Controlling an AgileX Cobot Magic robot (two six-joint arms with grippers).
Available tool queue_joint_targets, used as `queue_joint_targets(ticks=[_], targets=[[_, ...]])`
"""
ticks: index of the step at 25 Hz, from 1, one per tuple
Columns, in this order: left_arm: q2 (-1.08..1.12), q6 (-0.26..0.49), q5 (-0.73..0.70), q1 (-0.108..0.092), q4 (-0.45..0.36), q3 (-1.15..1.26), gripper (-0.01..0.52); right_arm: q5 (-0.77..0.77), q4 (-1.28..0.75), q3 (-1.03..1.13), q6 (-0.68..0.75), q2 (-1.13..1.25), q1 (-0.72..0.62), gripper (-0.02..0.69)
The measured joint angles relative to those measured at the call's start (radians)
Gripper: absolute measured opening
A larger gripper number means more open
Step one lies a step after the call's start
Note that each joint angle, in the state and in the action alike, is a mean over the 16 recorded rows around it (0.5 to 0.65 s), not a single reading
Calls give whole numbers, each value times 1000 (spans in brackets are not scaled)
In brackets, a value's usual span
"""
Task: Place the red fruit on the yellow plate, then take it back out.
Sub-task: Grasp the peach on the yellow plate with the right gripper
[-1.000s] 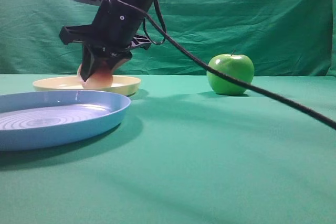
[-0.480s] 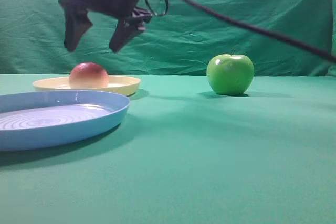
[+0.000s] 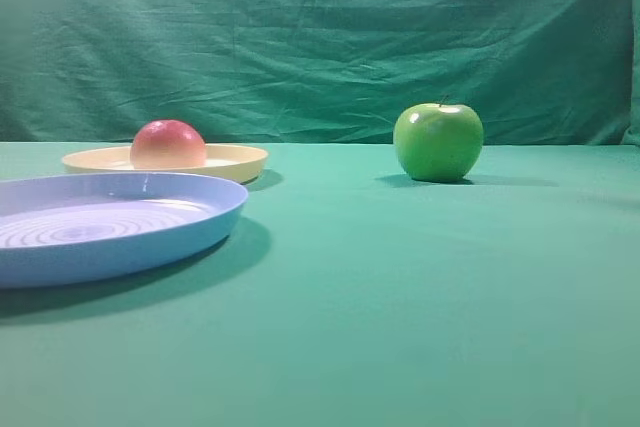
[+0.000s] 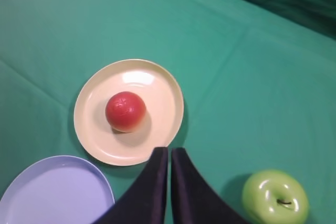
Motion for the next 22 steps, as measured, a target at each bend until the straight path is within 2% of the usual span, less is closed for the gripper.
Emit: queue_joint_targets(ticks=[22], targets=[[0, 0, 0, 0, 0, 0, 0, -50, -107, 718, 144, -723, -7, 0]])
